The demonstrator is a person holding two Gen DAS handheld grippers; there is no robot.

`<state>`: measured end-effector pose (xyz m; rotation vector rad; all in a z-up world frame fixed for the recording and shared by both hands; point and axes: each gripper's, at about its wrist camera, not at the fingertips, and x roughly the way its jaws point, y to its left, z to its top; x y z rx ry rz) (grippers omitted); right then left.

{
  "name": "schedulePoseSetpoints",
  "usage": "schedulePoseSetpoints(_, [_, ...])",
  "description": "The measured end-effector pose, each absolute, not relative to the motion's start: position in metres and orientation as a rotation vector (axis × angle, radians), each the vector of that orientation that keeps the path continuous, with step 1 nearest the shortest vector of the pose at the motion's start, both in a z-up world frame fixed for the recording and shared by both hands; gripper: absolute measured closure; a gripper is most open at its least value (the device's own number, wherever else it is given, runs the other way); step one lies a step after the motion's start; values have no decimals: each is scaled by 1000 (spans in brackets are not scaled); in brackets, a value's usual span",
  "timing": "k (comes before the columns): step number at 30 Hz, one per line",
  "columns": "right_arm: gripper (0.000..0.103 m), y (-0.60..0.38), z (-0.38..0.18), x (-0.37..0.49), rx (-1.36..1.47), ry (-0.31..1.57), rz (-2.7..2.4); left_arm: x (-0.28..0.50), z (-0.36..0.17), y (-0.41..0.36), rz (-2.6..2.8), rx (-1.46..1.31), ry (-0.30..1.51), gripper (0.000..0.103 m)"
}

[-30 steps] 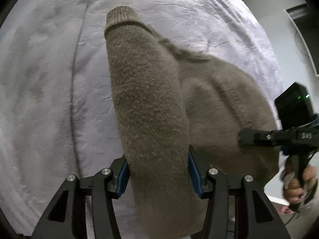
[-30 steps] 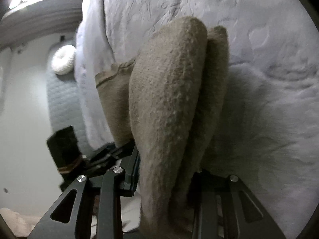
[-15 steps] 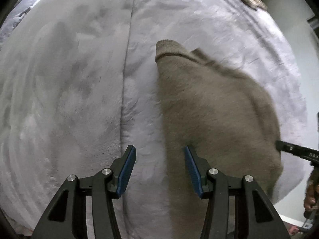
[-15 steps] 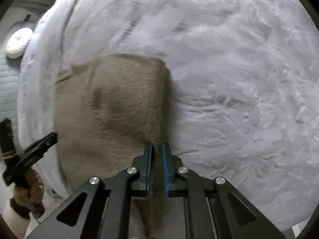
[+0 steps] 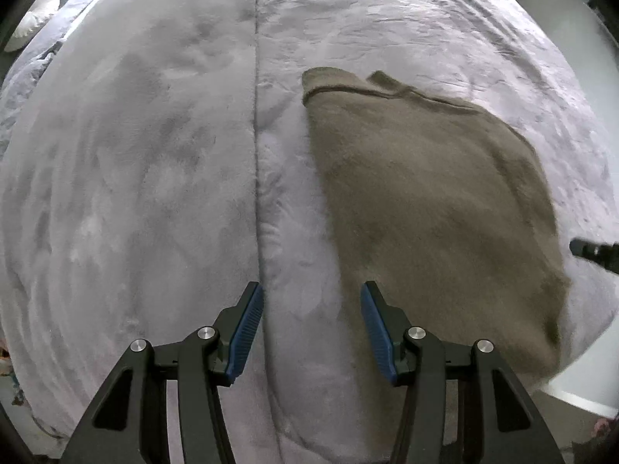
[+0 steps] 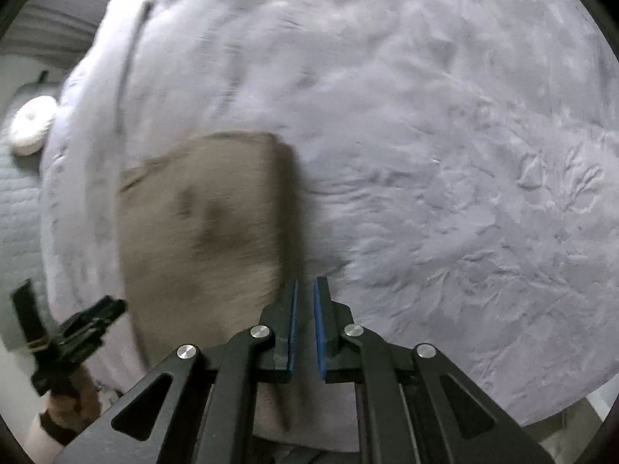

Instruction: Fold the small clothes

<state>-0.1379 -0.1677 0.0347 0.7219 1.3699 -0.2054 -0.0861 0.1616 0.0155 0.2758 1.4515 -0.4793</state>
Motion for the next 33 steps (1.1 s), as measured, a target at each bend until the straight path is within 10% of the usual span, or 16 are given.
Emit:
schedulePoseSetpoints(14, [94,-107,-26,-152,684,1626,-123,-134,14,144,-568,319,1547,49])
schedulePoseSetpoints(33, [94,-110,35,-149,611,1543,-106,-123,43,152,-525,314,1459,49])
